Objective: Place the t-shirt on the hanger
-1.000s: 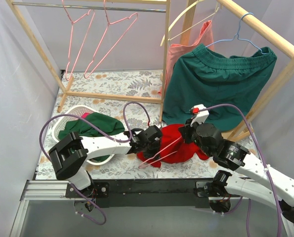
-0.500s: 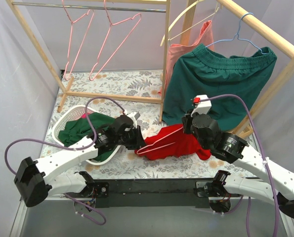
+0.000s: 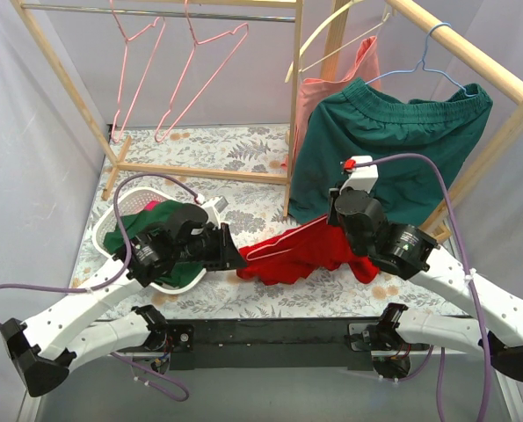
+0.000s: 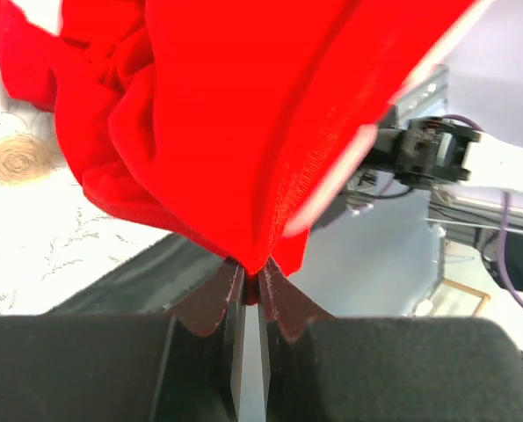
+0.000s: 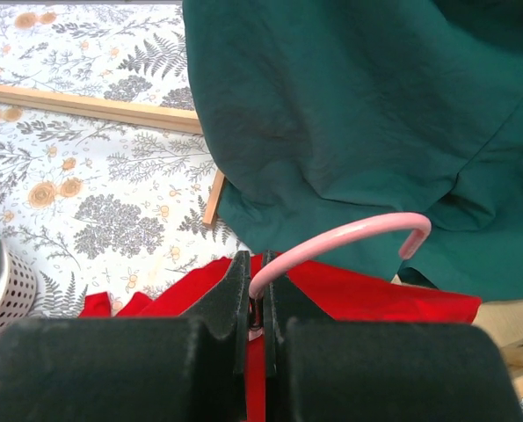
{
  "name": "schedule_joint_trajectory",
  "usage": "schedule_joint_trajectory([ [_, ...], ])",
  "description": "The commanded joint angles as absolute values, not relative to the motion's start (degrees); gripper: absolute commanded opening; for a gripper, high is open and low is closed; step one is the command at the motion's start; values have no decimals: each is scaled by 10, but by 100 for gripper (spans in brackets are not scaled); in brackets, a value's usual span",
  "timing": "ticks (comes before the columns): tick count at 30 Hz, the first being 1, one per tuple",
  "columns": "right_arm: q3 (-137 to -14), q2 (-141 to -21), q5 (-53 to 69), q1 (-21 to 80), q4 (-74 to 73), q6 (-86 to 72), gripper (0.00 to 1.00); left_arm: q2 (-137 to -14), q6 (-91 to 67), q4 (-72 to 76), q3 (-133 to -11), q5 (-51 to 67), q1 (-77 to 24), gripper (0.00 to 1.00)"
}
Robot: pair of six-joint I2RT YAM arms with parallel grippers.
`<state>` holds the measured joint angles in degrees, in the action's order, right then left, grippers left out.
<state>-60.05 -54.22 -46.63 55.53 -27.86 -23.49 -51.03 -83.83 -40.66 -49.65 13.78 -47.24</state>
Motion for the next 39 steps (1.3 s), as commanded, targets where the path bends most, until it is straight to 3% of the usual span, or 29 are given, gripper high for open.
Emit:
schedule_joint_trajectory([
  [1,-638,-549,-515,553,-287,-231,1,-508,-831,-467,-571,167,-469,0],
  [10,-728,-604,-535,561,-301,-212,1,-570,-871,-432,-695,206,-469,0],
  [17,-831,-652,-522,653,-251,-116,1,-662,-835,-457,-834,177,-469,0],
  [26,-763,-614,-488,668,-217,-71,1,-722,-754,-524,-975,163,-468,1],
  [28,-748,-586,-487,657,-215,-61,1,-716,-730,-554,-982,187,-468,1],
  [33,-755,-582,-423,582,-251,-66,1,-665,-721,-529,-902,377,-468,2],
  [39,-794,-605,-425,576,-253,-63,1,-636,-718,-588,-857,343,-468,0],
])
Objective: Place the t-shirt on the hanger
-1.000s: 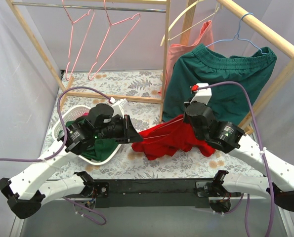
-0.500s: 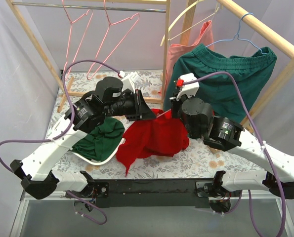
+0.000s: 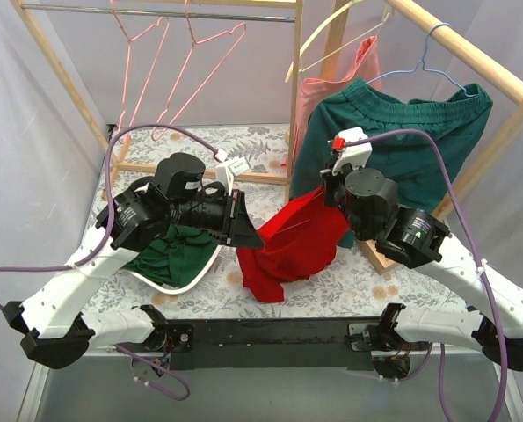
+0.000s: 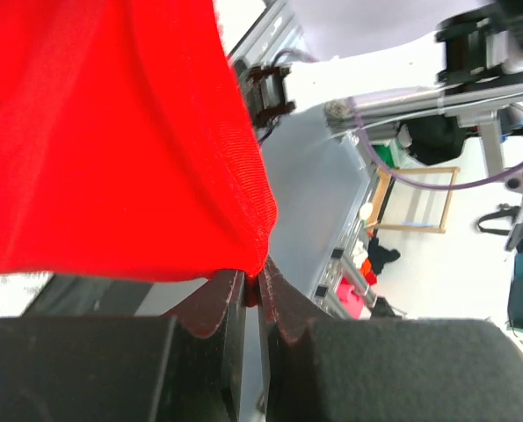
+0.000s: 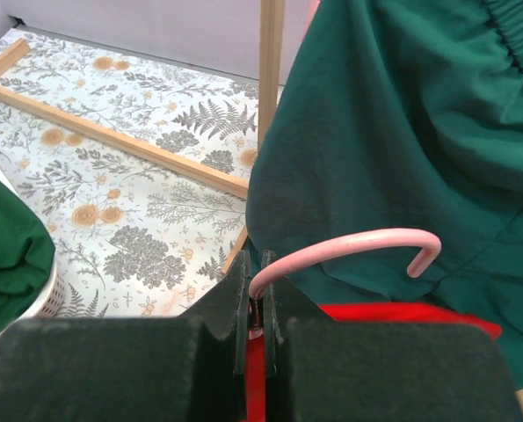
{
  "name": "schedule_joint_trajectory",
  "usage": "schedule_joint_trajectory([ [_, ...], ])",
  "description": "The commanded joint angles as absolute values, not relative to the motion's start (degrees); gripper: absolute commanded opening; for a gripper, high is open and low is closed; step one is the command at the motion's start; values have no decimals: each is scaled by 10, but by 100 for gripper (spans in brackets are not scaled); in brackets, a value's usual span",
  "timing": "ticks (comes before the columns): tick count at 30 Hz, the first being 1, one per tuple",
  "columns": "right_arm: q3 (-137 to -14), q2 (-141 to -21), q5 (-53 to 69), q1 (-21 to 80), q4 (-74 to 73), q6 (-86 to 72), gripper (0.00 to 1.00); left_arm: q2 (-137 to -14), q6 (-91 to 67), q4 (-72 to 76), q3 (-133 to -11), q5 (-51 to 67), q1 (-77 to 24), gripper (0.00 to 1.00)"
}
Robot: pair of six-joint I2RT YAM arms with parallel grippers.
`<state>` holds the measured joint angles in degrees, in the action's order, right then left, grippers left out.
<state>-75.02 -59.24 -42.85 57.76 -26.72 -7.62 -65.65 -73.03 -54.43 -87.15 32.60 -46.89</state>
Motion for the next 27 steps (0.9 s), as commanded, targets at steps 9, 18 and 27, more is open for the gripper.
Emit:
schedule_joint_trajectory([
  [9,-819,-608,-407,571,-271,-76,1,-614,-762,-699,-871,130,-468,0],
  [18,-855,-613,-335,593,-286,-130,1,-665,-722,-679,-969,128,-468,2],
  [27,-902,-631,-352,607,-300,-139,1,-731,-690,-653,-1016,228,-468,4],
])
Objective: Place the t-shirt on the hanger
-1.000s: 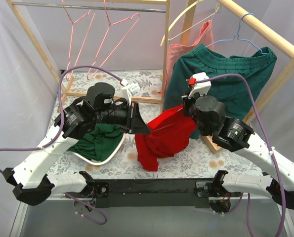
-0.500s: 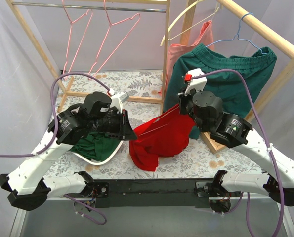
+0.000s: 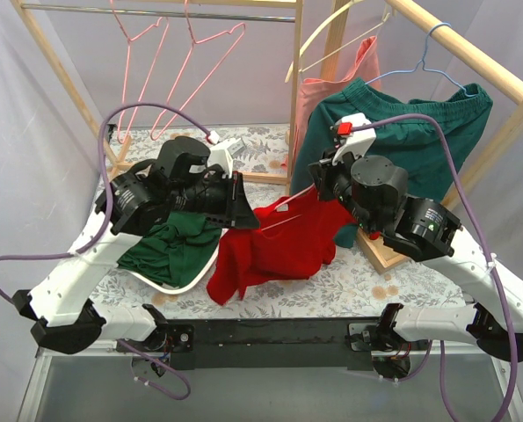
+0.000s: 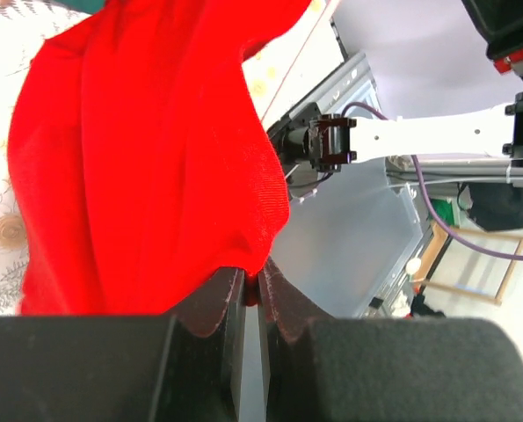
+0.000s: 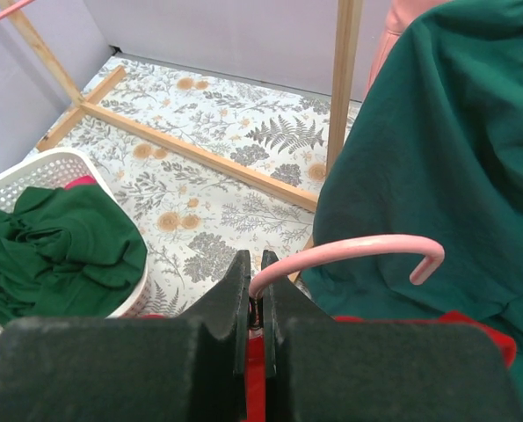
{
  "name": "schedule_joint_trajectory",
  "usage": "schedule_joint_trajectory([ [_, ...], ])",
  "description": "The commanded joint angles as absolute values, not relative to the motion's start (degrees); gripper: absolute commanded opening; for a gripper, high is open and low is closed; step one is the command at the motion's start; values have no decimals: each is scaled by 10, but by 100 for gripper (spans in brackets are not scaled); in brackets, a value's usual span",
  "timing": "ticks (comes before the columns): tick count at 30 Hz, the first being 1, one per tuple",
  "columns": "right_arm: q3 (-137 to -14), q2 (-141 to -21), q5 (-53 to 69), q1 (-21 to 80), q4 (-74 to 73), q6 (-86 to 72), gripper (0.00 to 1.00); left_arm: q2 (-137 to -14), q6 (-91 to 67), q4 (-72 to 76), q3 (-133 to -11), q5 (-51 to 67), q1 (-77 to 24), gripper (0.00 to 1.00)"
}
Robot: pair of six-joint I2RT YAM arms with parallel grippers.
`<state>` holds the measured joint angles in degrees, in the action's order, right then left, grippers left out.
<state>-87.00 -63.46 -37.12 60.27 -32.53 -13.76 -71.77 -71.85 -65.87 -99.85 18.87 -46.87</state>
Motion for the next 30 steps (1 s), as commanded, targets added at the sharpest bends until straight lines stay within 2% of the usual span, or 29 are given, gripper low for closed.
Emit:
schedule_joint_trajectory([
  [1,-906,-635,-341,607,-299,-135,1,-736,-686,-653,-1020,225,-468,5],
  [5,-891,-635,-295,635,-286,-137,1,-759,-671,-620,-1020,250,-468,17],
  [8,-869,-634,-307,664,-284,-142,1,-779,-668,-588,-1006,285,-468,27],
  [9,-864,-632,-308,664,-284,-139,1,-779,-664,-581,-1002,291,-468,37],
  [14,-880,-605,-380,664,-301,-89,1,-780,-652,-584,-1029,282,-468,57],
  [15,-890,-605,-388,663,-308,-84,1,-777,-651,-582,-1051,283,-468,70],
  [16,-900,-605,-392,662,-319,-82,1,-773,-653,-568,-1060,287,-468,93],
  [19,-933,-605,-370,660,-323,-69,1,-755,-670,-521,-1093,300,-468,96],
  [23,-1122,-653,-343,661,-358,-37,1,-730,-686,-492,-1118,260,-468,98],
  [26,-1167,-661,-302,661,-352,-24,1,-710,-692,-480,-1127,226,-468,98],
  [29,-1057,-636,-265,660,-318,-58,1,-673,-693,-461,-1104,190,-468,98],
  [30,-950,-626,-235,660,-300,-70,1,-657,-693,-459,-1097,182,-468,98],
])
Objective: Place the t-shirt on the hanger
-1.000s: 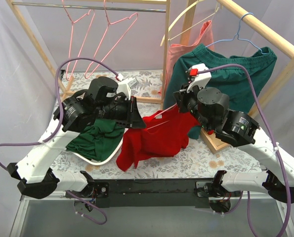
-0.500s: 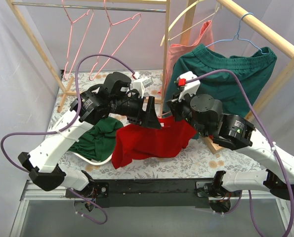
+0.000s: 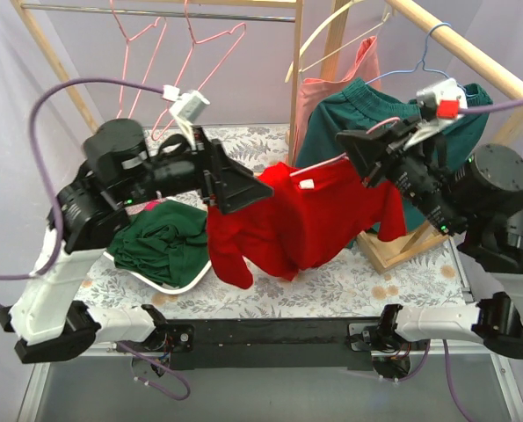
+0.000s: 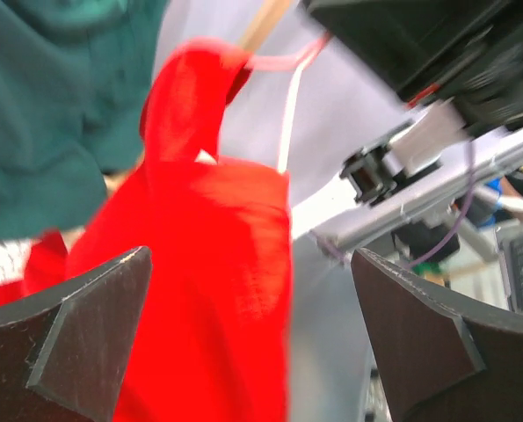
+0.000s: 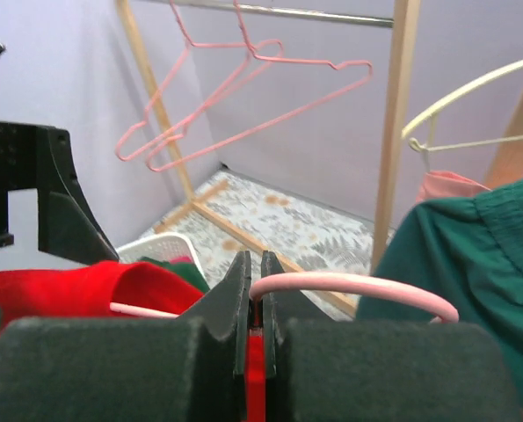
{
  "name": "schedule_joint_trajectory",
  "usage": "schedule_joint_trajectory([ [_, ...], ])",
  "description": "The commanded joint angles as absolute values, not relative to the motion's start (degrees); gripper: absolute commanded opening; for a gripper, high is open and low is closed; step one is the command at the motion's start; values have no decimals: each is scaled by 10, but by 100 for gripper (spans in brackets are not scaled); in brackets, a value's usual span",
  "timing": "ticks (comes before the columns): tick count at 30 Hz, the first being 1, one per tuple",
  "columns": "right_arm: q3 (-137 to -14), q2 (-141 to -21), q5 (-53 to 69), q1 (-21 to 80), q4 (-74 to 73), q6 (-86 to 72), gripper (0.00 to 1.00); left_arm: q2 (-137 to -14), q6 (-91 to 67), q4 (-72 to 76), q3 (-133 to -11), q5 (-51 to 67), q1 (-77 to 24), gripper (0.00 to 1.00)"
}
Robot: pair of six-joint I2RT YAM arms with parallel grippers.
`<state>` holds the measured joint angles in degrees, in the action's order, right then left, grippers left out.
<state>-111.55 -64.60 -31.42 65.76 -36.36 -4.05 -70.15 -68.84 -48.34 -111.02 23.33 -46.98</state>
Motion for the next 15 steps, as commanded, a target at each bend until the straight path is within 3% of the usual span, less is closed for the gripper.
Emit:
schedule_joint_trajectory([
  [1,-886,-615,-221,660,-279,-99,1,-649,-690,-461,-1089,176,-468,98],
  [5,-808,-597,-240,658,-258,-107,1,-629,-683,-492,-1058,166,-468,98],
  [11,-1073,-655,-306,655,-364,-18,1,-614,-665,-538,-1006,192,-468,98],
  [15,-1086,-679,-289,655,-383,-21,1,-613,-657,-567,-953,199,-468,98],
])
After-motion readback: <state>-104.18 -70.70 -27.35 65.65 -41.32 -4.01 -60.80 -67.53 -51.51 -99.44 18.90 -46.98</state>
